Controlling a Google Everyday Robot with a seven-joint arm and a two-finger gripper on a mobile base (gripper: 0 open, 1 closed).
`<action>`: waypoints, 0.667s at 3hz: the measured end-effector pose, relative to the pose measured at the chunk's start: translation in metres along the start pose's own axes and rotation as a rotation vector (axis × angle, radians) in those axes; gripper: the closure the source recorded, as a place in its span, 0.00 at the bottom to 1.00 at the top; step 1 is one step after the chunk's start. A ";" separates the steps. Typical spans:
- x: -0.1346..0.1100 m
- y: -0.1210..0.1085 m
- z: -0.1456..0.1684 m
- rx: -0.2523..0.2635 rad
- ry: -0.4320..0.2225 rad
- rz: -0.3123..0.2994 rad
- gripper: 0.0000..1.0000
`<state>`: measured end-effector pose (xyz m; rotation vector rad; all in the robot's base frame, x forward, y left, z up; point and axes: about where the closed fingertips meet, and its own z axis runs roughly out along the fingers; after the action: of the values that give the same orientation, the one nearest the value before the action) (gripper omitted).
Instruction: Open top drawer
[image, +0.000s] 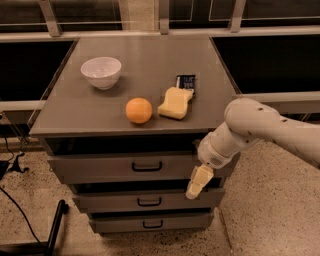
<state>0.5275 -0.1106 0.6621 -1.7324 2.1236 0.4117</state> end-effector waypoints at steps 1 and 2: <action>-0.001 0.011 -0.003 -0.090 -0.029 0.036 0.00; -0.003 0.011 -0.007 -0.092 -0.030 0.037 0.00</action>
Offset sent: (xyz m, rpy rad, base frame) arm -0.0480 -0.0038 0.0404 0.1057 0.1999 -0.0037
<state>0.5164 -0.1087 0.6692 -1.7268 2.1494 0.5499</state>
